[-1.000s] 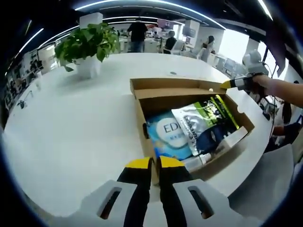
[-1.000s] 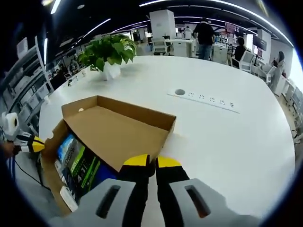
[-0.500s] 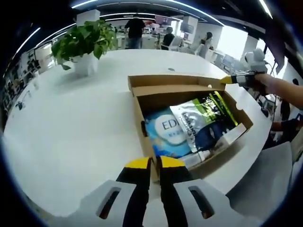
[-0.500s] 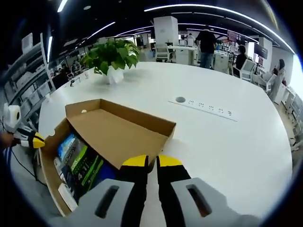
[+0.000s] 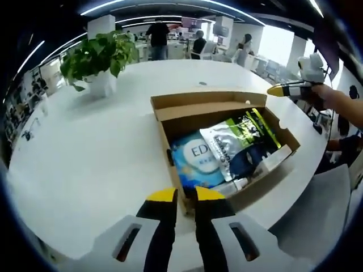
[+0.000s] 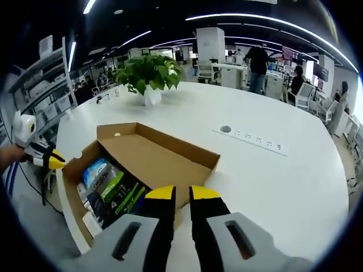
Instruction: Operate the shoe box by opening the lid, removing the specified soft item, and placing it in the target area until the item is outside and the box remains undamaged.
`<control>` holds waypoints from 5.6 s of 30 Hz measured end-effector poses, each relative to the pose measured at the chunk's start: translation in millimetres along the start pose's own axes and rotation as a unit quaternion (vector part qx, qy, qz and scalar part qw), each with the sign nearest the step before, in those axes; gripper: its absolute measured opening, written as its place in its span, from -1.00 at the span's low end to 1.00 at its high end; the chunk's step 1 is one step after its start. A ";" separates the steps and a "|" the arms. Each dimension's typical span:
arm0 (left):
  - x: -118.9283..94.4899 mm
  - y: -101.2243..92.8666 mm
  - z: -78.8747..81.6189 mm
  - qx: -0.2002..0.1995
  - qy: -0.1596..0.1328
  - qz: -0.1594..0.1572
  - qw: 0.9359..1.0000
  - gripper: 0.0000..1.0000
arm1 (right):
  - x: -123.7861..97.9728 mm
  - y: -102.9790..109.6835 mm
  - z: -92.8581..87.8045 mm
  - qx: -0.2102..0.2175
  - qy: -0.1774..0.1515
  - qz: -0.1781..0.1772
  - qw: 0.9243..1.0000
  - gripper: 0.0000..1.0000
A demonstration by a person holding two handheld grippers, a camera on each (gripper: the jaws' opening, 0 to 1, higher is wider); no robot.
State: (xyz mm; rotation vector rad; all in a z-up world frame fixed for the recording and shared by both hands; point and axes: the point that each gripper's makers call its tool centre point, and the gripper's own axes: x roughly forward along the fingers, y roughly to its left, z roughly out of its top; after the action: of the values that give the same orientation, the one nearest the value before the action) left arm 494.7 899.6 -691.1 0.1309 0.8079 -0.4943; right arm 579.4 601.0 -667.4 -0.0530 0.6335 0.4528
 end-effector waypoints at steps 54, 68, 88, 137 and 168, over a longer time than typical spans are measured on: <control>58.5 -49.2 4.8 0.029 0.031 -0.092 0.995 -0.72 | 42.3 86.8 -66.9 0.023 0.119 0.103 0.987 -0.72; 73.2 -56.4 0.5 0.019 0.047 -0.113 0.992 -0.71 | 44.2 87.9 -73.3 -0.017 0.132 0.093 0.987 -1.00; 89.1 -66.6 -0.5 0.004 0.068 -0.157 0.985 -0.82 | 49.0 86.9 -82.2 -0.047 0.147 0.089 0.984 -1.00; 61.0 -128.4 59.7 0.052 0.016 -0.171 0.984 -1.00 | -26.8 45.6 -37.8 0.049 0.079 0.068 0.993 -1.00; 91.3 -239.0 71.2 0.136 0.032 -0.228 0.964 -1.00 | -75.8 -44.5 -74.4 0.065 0.132 0.017 0.989 -1.00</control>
State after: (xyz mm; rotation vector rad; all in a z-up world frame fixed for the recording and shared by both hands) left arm 482.5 634.2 -690.3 0.2176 0.8322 -1.0418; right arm 502.7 517.5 -687.4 0.0221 0.9235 0.4397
